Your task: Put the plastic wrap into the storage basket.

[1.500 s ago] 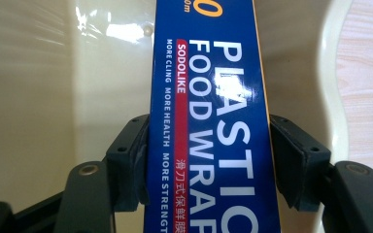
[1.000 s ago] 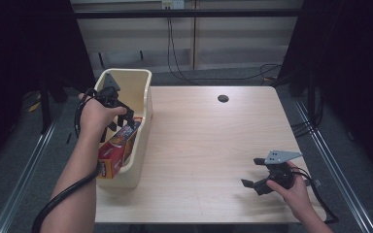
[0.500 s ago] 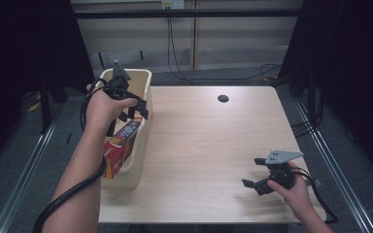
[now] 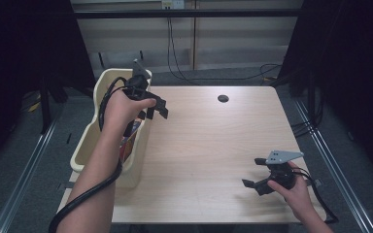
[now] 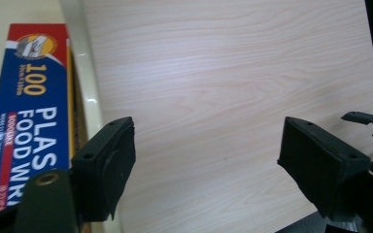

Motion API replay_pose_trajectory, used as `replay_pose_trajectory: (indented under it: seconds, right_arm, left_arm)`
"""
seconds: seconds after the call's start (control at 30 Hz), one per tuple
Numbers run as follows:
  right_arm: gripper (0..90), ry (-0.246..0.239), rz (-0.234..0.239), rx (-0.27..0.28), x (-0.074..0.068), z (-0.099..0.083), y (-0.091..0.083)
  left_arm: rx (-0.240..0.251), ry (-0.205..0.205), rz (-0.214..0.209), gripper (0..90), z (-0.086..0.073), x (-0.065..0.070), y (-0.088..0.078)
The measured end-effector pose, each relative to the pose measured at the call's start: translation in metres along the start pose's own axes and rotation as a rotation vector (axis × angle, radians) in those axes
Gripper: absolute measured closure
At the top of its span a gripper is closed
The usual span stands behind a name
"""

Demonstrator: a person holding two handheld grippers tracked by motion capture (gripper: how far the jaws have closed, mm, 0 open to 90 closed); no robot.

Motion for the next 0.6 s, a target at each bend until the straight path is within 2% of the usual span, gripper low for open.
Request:
replay_pose_trajectory:
  seconds: [0.27,0.37,0.4,0.43,0.47,0.57,0.6]
  right_arm:
    - [2.6,-0.003,0.001,-0.001,0.000,0.000,-0.001]
    - [2.6,-0.003,0.002,-0.001,0.000,0.000,-0.001]
    - [2.6,-0.005,0.001,-0.001,0.000,0.000,0.000]
    - [2.6,-0.005,0.000,-0.001,0.000,0.000,0.000]
    - [2.6,-0.003,0.002,-0.004,0.000,-0.001,0.000]
    - [2.6,-0.007,0.002,-0.003,0.000,-0.001,0.000]
    - [2.6,-0.008,0.002,-0.003,0.000,-0.001,0.000]
  left_arm:
    - [0.000,0.040,-0.031,15.5,-0.003,0.016,0.016]
    - [-0.001,0.069,-0.030,13.0,-0.004,0.019,0.024]
    - [0.000,0.068,-0.029,11.7,-0.004,0.021,0.027]
    - [-0.005,0.086,-0.033,11.6,-0.005,0.022,0.029]
    - [0.003,0.080,-0.037,10.7,-0.005,0.024,0.031]
    - [-0.004,0.112,-0.031,8.8,-0.007,0.027,0.038]
    - [0.003,0.109,-0.035,7.9,-0.007,0.029,0.040]
Point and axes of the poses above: each handheld gripper's, and its own axes: y roughly forward along the jaws, z roughly out of its top, x roughly to its right, the point moved 5 cm from there along y, roughly forward along the jaws, and after that the axes turned 3 degrees about -z, right-handed, at the moved point
